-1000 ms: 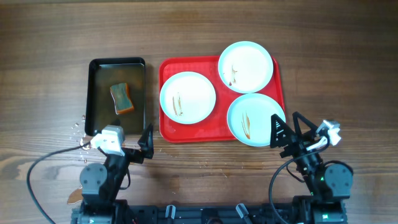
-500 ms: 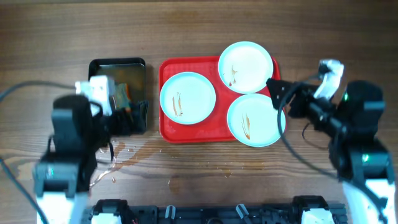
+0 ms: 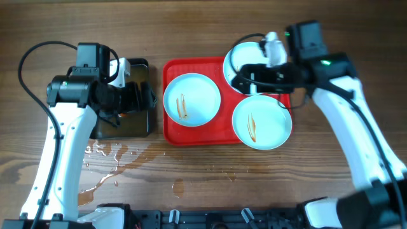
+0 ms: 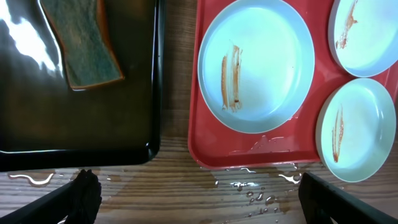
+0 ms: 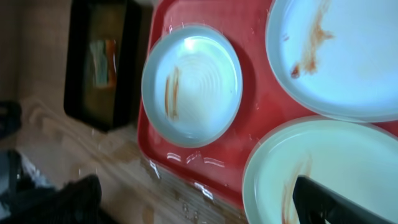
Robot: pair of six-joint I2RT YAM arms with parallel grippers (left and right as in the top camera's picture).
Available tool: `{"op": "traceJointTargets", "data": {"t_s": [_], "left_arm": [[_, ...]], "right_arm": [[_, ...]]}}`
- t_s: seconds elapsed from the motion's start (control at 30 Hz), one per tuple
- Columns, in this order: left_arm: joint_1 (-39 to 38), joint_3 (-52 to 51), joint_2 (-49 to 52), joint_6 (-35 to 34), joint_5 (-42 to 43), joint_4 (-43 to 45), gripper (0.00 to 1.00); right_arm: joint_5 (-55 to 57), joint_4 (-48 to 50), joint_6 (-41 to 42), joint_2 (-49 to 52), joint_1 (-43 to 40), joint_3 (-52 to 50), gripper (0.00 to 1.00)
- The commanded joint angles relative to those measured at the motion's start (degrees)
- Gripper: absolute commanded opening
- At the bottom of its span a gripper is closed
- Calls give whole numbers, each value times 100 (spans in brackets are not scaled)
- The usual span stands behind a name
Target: Clean dirty plates on tray and stack at the side
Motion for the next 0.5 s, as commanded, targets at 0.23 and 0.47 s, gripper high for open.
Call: {"op": "traceJointTargets", "data": {"t_s": [0.23, 0.47], "left_arm": [[352, 111, 22, -1062, -649, 192, 83], [1032, 109, 57, -1311, -662, 280, 88]], "right_arm": [[1134, 1056, 1665, 1397, 905, 107, 85], [1698, 1333, 2238, 2267, 1318, 105, 57]]}}
